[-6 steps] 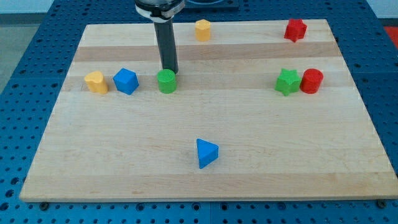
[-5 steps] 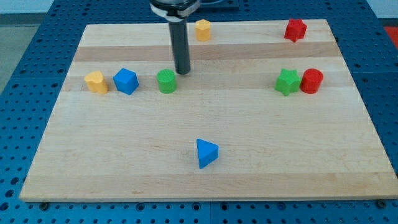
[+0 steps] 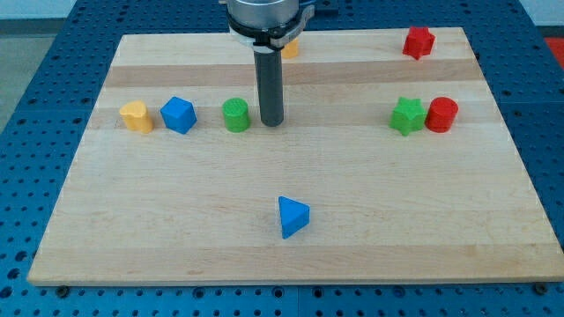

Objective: Slide the green circle to the right side of the blue cube

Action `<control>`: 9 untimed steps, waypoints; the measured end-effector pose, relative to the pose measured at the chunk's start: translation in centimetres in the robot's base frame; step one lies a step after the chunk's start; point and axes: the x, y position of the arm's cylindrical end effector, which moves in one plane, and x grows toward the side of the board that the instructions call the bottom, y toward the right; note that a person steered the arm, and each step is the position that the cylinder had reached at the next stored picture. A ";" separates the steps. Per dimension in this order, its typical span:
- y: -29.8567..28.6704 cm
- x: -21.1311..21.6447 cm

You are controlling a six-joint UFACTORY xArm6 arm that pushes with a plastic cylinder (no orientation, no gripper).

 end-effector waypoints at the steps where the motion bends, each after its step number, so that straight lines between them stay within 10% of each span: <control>1: -0.7 0.0; 9: -4.3 4.5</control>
